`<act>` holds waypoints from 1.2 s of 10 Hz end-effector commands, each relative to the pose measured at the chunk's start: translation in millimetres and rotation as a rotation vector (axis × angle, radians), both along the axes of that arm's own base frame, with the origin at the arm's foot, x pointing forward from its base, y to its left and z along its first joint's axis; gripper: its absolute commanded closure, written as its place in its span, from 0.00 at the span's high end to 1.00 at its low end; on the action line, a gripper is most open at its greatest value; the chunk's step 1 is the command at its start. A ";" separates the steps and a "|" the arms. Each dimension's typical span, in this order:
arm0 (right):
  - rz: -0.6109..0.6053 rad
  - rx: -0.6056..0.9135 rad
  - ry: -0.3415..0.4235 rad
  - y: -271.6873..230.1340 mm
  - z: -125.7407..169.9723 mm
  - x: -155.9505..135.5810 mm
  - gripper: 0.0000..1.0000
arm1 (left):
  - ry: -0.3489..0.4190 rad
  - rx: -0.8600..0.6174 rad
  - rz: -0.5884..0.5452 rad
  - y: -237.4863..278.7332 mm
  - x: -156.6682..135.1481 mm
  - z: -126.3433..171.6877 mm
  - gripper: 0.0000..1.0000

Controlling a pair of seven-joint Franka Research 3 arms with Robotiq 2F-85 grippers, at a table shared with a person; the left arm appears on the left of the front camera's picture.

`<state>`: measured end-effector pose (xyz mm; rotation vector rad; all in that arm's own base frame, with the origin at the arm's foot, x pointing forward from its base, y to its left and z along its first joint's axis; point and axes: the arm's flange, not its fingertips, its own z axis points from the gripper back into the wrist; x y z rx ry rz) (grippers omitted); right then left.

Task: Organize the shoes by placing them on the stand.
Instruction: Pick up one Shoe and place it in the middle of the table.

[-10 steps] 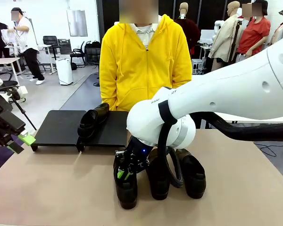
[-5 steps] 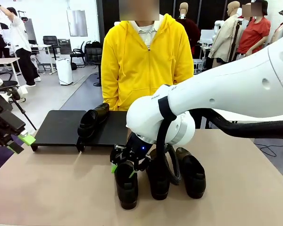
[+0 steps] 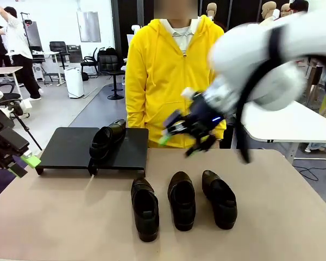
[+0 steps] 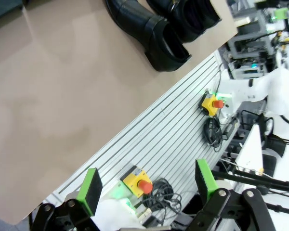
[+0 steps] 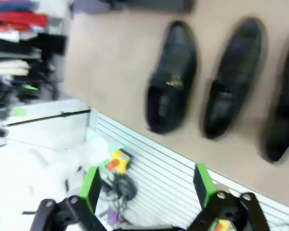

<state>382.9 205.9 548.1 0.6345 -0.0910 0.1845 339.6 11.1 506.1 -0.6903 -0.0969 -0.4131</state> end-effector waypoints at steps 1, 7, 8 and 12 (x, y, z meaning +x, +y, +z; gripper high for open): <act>-0.056 -0.096 -0.026 -122.0 7.4 -22.1 1.00 | 0.004 -0.014 -0.003 0.8 -0.5 2.3 1.00; -0.411 0.006 -0.108 -304.4 -33.6 -95.5 1.00 | 0.004 -0.014 -0.003 0.8 -0.5 2.3 1.00; -0.364 0.052 -0.070 -322.0 -13.5 -105.4 1.00 | 0.004 -0.014 -0.003 0.8 -0.5 2.3 1.00; -0.364 0.052 -0.070 -322.0 -13.5 -105.4 1.00 | 0.004 -0.014 -0.003 0.8 -0.5 2.3 1.00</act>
